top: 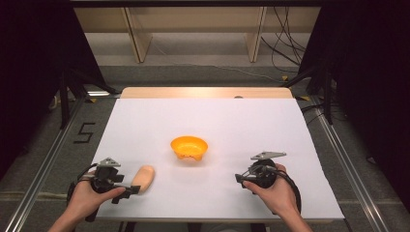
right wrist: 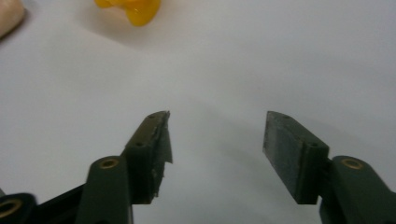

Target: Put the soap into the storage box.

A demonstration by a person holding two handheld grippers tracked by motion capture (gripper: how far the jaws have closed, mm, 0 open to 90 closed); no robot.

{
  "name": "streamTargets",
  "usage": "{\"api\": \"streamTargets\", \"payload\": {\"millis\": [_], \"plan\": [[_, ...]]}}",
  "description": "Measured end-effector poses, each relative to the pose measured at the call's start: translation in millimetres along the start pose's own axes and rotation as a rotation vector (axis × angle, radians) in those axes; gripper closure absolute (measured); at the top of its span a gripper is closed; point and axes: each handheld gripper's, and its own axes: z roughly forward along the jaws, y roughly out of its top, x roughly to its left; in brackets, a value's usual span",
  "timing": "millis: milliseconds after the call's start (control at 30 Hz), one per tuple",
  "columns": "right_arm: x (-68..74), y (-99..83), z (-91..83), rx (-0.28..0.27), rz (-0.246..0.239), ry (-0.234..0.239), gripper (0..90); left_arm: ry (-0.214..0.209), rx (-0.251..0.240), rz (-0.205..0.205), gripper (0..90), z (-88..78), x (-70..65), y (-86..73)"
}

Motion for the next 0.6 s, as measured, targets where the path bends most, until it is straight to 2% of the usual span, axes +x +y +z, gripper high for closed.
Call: {"api": "streamTargets", "payload": {"millis": [33,67,100,133,167,233,267,333,367,433,500,533,600], "plan": [[-1.1,-0.6,-0.4,0.001,-0.010,-0.021,43.8,0.009,0.013,-0.014,17.0,0.3,-0.9,2.2],[-1.1,-0.6,-0.4,0.001,-0.010,-0.021,43.8,0.009,0.013,-0.014,17.2,0.3,-0.9,2.2],[-2.1,-1.2,-1.5,0.013,-0.009,-0.039,44.6,0.014,0.039,-0.008,17.2,-0.4,-0.2,5.0],[-4.7,-1.8,-2.5,0.010,-0.011,-0.044,44.8,0.021,0.045,-0.024,18.0,-0.6,-0.8,7.7],[-6.5,-2.5,-2.8,0.002,-0.001,-0.053,44.8,0.029,0.044,-0.034,18.7,-0.7,-1.0,11.3],[-10.2,-3.6,-3.9,-0.005,-0.002,-0.063,44.9,0.041,0.077,-0.041,18.8,-1.9,-0.9,18.6],[-11.9,-4.3,-2.9,-0.028,-0.015,-0.087,44.5,0.045,0.083,-0.043,19.5,-2.0,-0.6,21.8],[-11.3,-5.3,-4.4,-0.032,-0.012,-0.112,42.2,0.050,0.100,-0.082,20.6,-0.9,-1.7,28.4],[-11.8,-5.3,-4.1,-0.034,-0.009,-0.110,42.2,0.064,0.120,-0.076,20.5,-0.4,-2.0,31.4],[-11.7,-5.7,-4.9,-0.034,0.006,-0.114,42.2,0.065,0.135,-0.105,20.5,2.7,-4.3,36.5],[-13.3,-5.7,-3.4,-0.029,0.005,-0.100,42.2,0.064,0.157,-0.111,20.4,5.9,-7.1,41.7],[-13.6,-6.0,-2.2,-0.032,0.004,-0.094,42.3,0.058,0.184,-0.089,20.4,6.4,-7.1,44.4],[-12.8,-6.3,-1.5,-0.030,0.000,-0.100,42.3,0.060,0.194,-0.091,20.3,10.3,-10.4,49.6]]}}
